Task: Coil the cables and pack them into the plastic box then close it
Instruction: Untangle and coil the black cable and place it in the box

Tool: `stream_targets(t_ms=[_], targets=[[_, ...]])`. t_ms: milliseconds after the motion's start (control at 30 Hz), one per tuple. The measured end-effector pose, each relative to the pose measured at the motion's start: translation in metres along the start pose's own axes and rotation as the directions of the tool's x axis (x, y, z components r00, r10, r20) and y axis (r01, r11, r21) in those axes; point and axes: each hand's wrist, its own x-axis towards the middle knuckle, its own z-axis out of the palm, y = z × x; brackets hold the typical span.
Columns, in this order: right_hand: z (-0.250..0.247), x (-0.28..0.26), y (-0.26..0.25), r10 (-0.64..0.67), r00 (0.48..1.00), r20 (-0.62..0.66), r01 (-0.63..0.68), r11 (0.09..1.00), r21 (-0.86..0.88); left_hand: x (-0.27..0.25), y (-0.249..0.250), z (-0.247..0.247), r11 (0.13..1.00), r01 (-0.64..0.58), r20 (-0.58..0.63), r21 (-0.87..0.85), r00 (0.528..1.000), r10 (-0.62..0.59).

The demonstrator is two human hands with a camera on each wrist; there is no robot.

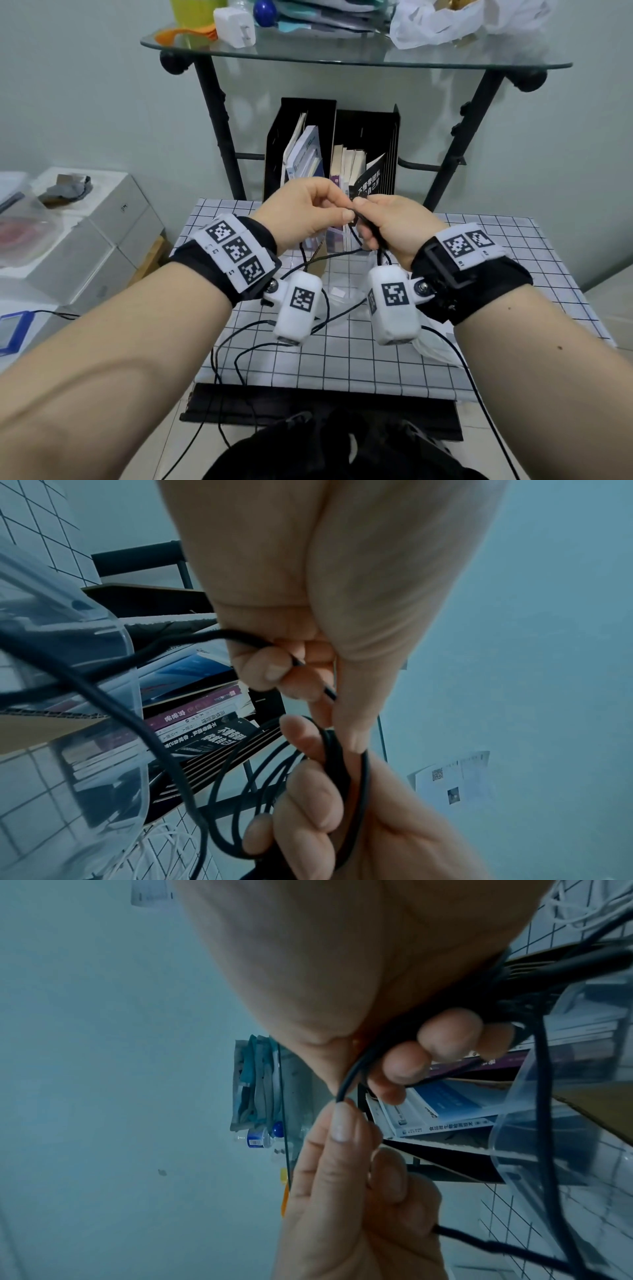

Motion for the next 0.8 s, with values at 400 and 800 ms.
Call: stream_targets(t_ms=[400,800], targets=[[0.0,-0.017,-0.019,0.06,0.985,0.16,-0.061,0.998,-0.001,0.003,-0.002,0.0,0.996,-0.023,-0.005,-0.086,1.0,0.023],[-0.025,-0.021,-0.03,0.13,0.982,0.136,-0.173,0.906,0.385,-0.009,-0.031,-0.005,0.991,0.107,0.157,-0.08,0.983,-0.094]])
